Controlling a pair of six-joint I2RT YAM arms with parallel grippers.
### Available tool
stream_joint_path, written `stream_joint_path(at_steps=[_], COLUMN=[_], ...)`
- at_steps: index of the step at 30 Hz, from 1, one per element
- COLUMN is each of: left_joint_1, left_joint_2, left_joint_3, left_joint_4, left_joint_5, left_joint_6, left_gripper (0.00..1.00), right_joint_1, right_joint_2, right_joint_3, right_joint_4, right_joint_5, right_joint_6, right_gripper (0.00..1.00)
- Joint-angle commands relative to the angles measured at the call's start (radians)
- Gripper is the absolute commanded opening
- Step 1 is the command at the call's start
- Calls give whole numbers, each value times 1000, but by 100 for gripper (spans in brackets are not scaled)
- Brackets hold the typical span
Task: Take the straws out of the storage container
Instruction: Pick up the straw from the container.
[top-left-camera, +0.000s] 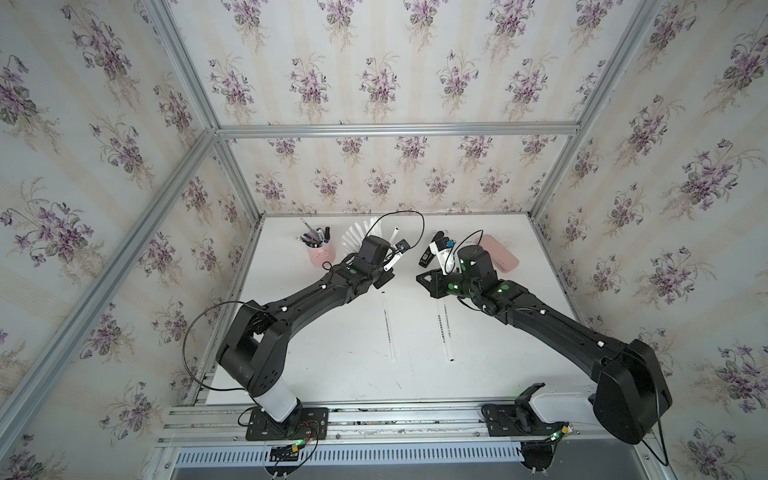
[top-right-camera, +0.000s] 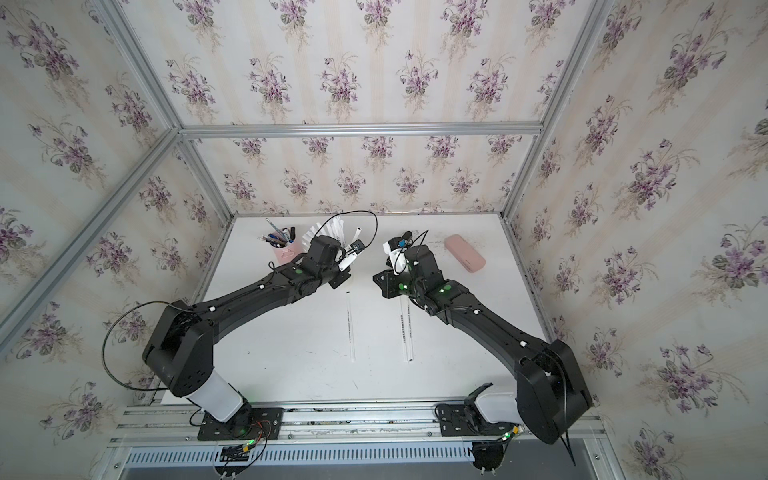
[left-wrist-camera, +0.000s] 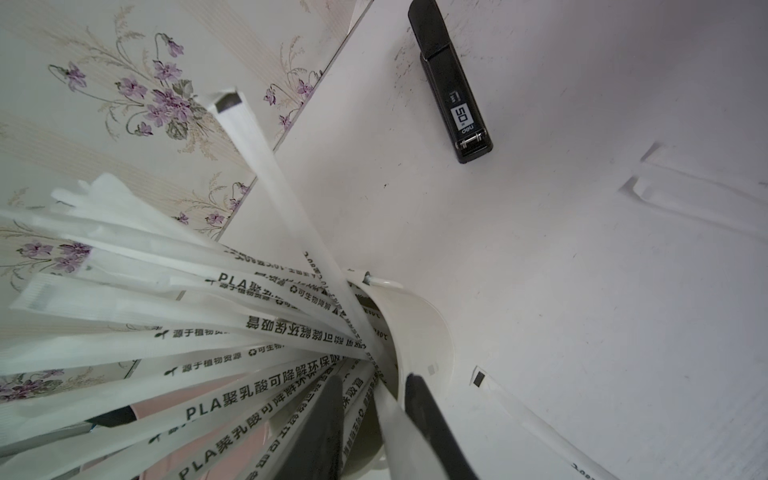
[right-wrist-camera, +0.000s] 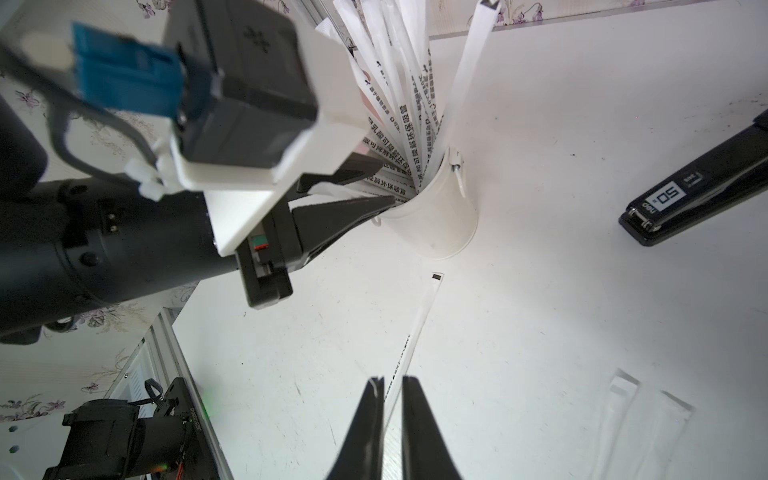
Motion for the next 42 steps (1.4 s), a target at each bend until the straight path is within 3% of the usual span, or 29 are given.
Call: stream_joint_path(at_steps=[1, 22, 42], left_joint_1=[0, 0, -1], left_joint_2=[-11, -188, -294], left_joint_3=[17, 151, 340], left_joint_4=[-26, -291, -516], left_joint_5=[-4, 14, 92], left_joint_6=[8, -33, -119], left_gripper=[19, 0, 0], right_joint_1=[1, 1, 0], right_joint_2=[-3, -48, -57], right_joint_3=[-4, 12, 187], right_joint_4=[32, 7, -177], right_joint_5=[4, 18, 59], right_joint_6=[2, 18, -11], right_gripper=[14, 14, 14])
